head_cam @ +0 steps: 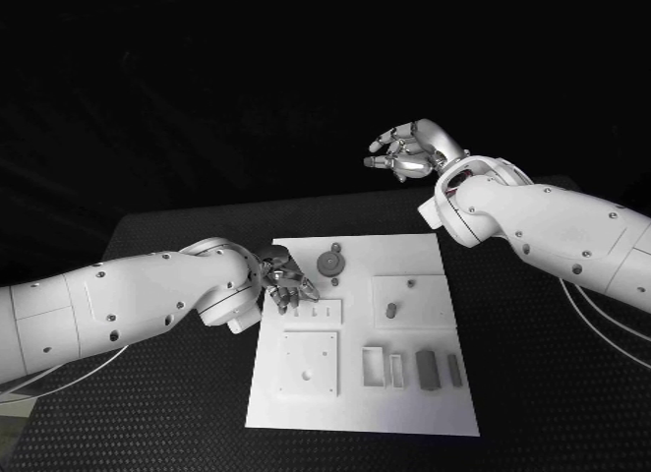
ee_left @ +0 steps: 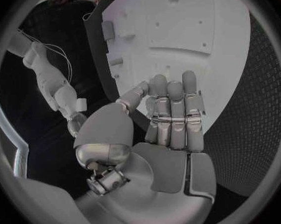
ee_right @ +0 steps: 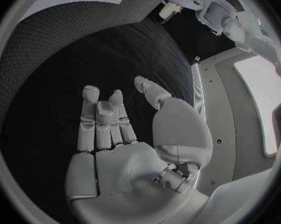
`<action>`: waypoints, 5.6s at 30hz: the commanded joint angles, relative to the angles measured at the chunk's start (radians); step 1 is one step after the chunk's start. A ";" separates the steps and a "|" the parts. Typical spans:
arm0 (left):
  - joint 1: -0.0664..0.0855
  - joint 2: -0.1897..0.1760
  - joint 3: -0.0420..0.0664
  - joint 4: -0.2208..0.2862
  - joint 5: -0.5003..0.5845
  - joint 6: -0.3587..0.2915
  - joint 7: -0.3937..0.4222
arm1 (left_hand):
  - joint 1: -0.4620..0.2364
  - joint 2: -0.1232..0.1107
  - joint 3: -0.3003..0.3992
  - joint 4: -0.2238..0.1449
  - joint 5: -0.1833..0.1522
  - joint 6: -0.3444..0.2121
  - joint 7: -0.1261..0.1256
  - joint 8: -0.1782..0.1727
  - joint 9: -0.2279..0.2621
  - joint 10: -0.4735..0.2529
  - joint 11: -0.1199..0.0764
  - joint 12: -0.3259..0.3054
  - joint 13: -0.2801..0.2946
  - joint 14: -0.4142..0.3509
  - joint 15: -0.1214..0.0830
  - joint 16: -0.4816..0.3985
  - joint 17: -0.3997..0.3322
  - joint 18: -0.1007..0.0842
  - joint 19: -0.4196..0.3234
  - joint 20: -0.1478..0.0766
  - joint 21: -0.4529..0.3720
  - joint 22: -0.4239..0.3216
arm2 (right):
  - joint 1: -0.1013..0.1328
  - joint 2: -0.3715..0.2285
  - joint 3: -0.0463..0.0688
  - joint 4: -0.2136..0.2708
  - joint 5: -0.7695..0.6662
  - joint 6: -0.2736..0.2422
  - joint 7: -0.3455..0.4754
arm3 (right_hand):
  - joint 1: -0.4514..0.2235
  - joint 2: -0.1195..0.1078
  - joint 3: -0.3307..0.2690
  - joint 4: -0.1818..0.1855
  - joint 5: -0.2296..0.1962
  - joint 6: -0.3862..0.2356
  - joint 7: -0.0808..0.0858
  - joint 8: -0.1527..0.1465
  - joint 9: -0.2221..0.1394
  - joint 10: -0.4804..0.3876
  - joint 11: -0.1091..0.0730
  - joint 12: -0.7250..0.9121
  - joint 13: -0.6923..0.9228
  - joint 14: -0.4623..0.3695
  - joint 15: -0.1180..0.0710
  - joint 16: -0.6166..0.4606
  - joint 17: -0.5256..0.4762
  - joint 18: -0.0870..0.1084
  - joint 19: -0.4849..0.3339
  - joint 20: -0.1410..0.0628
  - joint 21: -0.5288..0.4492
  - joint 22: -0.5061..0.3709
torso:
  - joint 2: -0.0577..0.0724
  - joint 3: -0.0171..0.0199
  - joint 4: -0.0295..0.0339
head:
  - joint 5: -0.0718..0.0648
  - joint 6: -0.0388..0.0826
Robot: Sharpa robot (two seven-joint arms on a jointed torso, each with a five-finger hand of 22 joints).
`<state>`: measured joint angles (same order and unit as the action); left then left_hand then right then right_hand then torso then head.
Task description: Assemble the parts on the task board
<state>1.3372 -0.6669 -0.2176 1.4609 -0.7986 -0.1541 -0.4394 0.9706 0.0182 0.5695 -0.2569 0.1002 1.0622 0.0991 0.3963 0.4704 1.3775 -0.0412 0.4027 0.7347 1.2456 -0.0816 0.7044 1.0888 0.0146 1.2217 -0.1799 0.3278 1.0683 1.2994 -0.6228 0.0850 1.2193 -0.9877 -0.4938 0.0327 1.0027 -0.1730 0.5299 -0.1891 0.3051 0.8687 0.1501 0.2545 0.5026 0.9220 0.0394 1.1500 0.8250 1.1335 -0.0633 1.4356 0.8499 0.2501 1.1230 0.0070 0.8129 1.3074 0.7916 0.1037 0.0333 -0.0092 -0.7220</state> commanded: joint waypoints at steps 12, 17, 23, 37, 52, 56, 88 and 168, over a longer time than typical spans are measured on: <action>-0.012 0.010 -0.015 0.007 -0.093 -0.015 -0.037 | 0.012 0.018 0.001 -0.009 -0.001 0.052 -0.067 -0.046 0.271 -0.054 -0.038 0.404 0.304 0.035 -0.100 0.393 0.078 0.029 0.124 -0.089 0.243 0.259 | 0.000 0.001 0.001 0.009 0.034 0.013 0.013 | -0.002 0.014 -0.004 -0.007 0.003 -0.001 0.007 -0.004 -0.002 -0.005 0.006 0.006 0.001 -0.009 0.000 -0.004 0.002 0.012 -0.010 0.000 -0.007 0.020 | 0.000 0.0002 -0.0019 | 0.000 -0.012; -0.015 0.016 -0.016 0.000 -0.093 -0.018 -0.048 | 0.007 0.017 0.000 -0.006 -0.002 0.057 -0.068 -0.051 0.277 -0.059 -0.039 0.418 0.315 0.032 -0.102 0.412 0.069 0.029 0.126 -0.092 0.251 0.262 | 0.000 0.000 0.001 0.010 0.034 0.016 0.011 | -0.004 0.015 -0.004 -0.008 0.003 -0.001 0.007 -0.004 -0.003 -0.005 0.006 0.007 0.001 -0.010 0.000 -0.004 0.002 0.012 -0.010 0.000 -0.007 0.020 | 0.000 0.0009 -0.0021 | -0.001 -0.015; -0.019 0.019 -0.016 -0.007 -0.092 -0.019 -0.054 | 0.000 0.019 -0.001 0.001 -0.011 0.062 -0.070 -0.054 0.282 -0.062 -0.041 0.424 0.318 0.027 -0.103 0.425 0.061 0.029 0.125 -0.093 0.255 0.262 | 0.000 -0.001 0.001 0.009 0.034 0.018 0.009 | -0.005 0.016 -0.005 -0.009 0.003 -0.002 0.007 -0.004 -0.003 -0.006 0.006 0.007 0.001 -0.010 0.000 -0.005 0.002 0.012 -0.011 0.000 -0.007 0.020 | 0.000 0.0002 -0.0027 | -0.002 -0.017; -0.020 0.016 -0.017 -0.010 -0.043 0.028 -0.051 | -0.060 0.051 -0.016 0.012 0.070 0.104 -0.082 -0.053 0.302 -0.052 -0.053 0.442 0.307 0.015 -0.110 0.467 0.035 0.028 0.117 -0.096 0.276 0.263 | 0.000 -0.003 0.001 0.008 0.034 0.026 0.004 | -0.006 0.016 -0.005 -0.011 0.003 -0.002 0.008 -0.004 -0.003 -0.006 0.006 0.007 0.001 -0.011 0.001 -0.005 0.002 0.012 -0.011 0.000 -0.008 0.020 | 0.000 0.0000 -0.0017 | -0.002 -0.023; -0.020 0.018 -0.018 -0.005 -0.021 0.035 -0.053 | -0.116 0.076 0.007 -0.025 0.128 0.122 -0.086 -0.068 0.315 -0.048 -0.056 0.457 0.288 0.006 -0.114 0.500 0.000 0.030 0.111 -0.098 0.292 0.262 | 0.000 -0.003 0.001 0.005 0.034 0.033 0.002 | -0.005 0.018 -0.004 -0.016 0.004 -0.003 0.008 -0.005 -0.004 -0.008 0.007 0.007 0.001 -0.012 0.001 -0.005 0.002 0.012 -0.013 0.000 -0.008 0.020 | -0.001 0.0004 -0.0018 | -0.003 -0.027; -0.020 0.017 -0.018 -0.004 -0.025 0.033 -0.054 | -0.118 0.077 0.009 -0.026 0.129 0.122 -0.087 -0.069 0.316 -0.048 -0.056 0.458 0.287 0.005 -0.114 0.502 -0.002 0.030 0.110 -0.098 0.293 0.261 | 0.000 -0.003 0.001 0.005 0.034 0.034 0.002 | -0.005 0.018 -0.004 -0.016 0.004 -0.003 0.008 -0.005 -0.004 -0.008 0.007 0.007 0.001 -0.012 0.001 -0.005 0.002 0.012 -0.013 0.001 -0.008 0.020 | 0.000 0.0004 -0.0016 | -0.004 -0.027; -0.035 0.028 -0.021 -0.024 -0.080 -0.004 -0.060 | -0.125 0.080 0.018 -0.027 0.117 0.122 -0.086 -0.077 0.319 -0.053 -0.056 0.463 0.281 0.000 -0.116 0.512 -0.014 0.030 0.109 -0.098 0.296 0.261 | 0.000 -0.003 0.001 0.004 0.034 0.040 0.002 | -0.009 0.019 -0.005 -0.019 0.004 -0.004 0.009 -0.005 -0.005 -0.009 0.007 0.007 0.001 -0.014 0.002 -0.006 0.002 0.012 -0.014 0.002 -0.009 0.020 | 0.001 -0.0002 -0.0011 | -0.004 -0.031; -0.048 0.056 -0.021 0.011 -0.219 0.033 -0.049 | -0.125 0.030 0.016 -0.001 0.042 0.160 -0.098 -0.091 0.341 -0.040 -0.068 0.495 0.257 0.003 -0.125 0.561 -0.068 0.032 0.126 -0.096 0.310 0.259 | -0.001 -0.002 0.001 0.002 0.040 0.063 0.001 | -0.022 0.025 -0.005 -0.019 0.004 -0.004 0.009 -0.005 -0.006 -0.011 0.008 0.008 0.001 -0.016 0.002 -0.006 0.003 0.012 -0.016 0.003 -0.009 0.019 | 0.000 0.0001 -0.0011 | -0.002 -0.039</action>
<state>1.2974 -0.6236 -0.2355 1.4592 -1.0218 -0.1441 -0.5130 0.8365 0.0471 0.5868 -0.2635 0.1477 1.0745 0.0646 0.3071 0.8118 1.3635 -0.0753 0.8945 0.9923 1.2899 -0.1577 1.2599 1.0225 0.0163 1.3172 -0.2448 0.6310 1.3080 1.2990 -0.6259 0.0849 1.2220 -0.9489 -0.4419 0.0297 0.9862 -0.1565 0.5247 -0.2000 0.3051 0.8636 0.1515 0.2546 0.4977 0.9150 0.0465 1.1532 0.8248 1.1235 -0.0604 1.4357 0.8522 0.2500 1.1125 0.0108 0.8091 1.3073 0.7913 0.1035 0.0320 -0.0115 -0.7610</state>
